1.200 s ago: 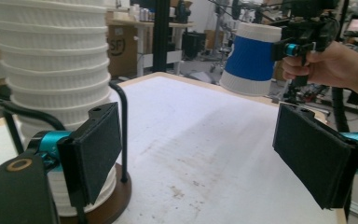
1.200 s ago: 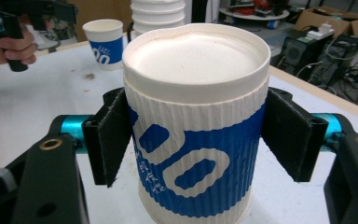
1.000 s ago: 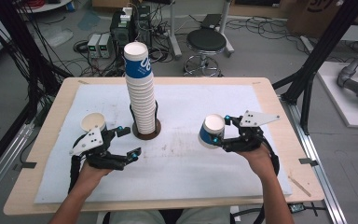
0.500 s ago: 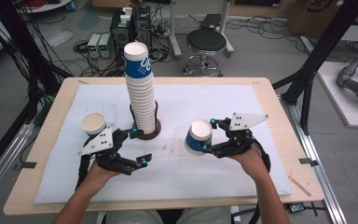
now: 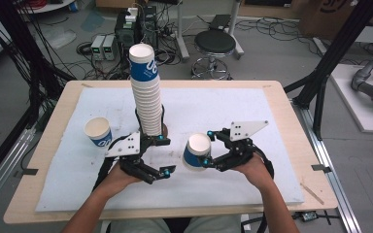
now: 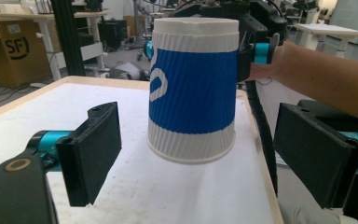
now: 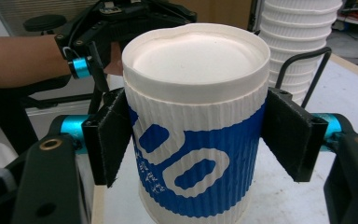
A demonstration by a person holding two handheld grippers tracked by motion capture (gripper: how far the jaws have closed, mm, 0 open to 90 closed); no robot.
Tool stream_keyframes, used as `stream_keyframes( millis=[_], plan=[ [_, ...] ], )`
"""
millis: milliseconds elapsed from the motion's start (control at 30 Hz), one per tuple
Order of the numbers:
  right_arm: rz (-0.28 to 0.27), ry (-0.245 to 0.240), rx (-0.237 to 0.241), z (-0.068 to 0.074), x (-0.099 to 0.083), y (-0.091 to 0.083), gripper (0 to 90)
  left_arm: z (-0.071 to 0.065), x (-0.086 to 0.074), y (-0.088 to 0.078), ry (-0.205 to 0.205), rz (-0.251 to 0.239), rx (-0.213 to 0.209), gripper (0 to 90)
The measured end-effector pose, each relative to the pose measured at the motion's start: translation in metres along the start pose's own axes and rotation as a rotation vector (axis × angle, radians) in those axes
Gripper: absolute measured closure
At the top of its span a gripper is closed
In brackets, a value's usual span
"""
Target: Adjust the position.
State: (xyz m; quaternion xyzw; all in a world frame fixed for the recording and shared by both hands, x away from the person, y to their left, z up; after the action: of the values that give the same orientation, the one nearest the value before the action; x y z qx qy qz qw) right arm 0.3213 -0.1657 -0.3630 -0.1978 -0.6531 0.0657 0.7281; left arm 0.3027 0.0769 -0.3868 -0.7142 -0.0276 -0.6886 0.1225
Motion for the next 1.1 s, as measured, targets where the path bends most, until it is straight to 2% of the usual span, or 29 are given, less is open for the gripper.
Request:
stream_keyframes(
  millis=[300, 500, 1100],
  plan=[
    [-0.019, 0.004, 0.047, 0.003, 0.001, 0.004, 28.4, 0.000, -0.001, 0.016, 0.010, -0.007, -0.022, 15.2],
    [-0.025, 0.002, 0.068, 0.006, 0.000, 0.006, 28.5, -0.001, -0.004, 0.023, 0.023, 0.016, -0.032, 15.3],
    [-0.070, 0.007, 0.114, 0.008, 0.002, 0.006, 28.6, -0.006, -0.012, 0.044, 0.017, 0.041, -0.072, 15.3]
  ],
)
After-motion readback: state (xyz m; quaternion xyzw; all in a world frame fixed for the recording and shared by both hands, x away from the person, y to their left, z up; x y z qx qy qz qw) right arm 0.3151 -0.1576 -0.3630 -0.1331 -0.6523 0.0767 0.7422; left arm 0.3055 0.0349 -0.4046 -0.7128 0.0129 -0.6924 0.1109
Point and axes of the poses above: each handheld gripper's, and its own axes: y roughly forward along the jaws, x roughly out of its top, z roughly to its left, the point moved 4 cm from there along y, roughly forward along the jaws, and after that the axes turned 1 degree about z, right-handed, at the moved point
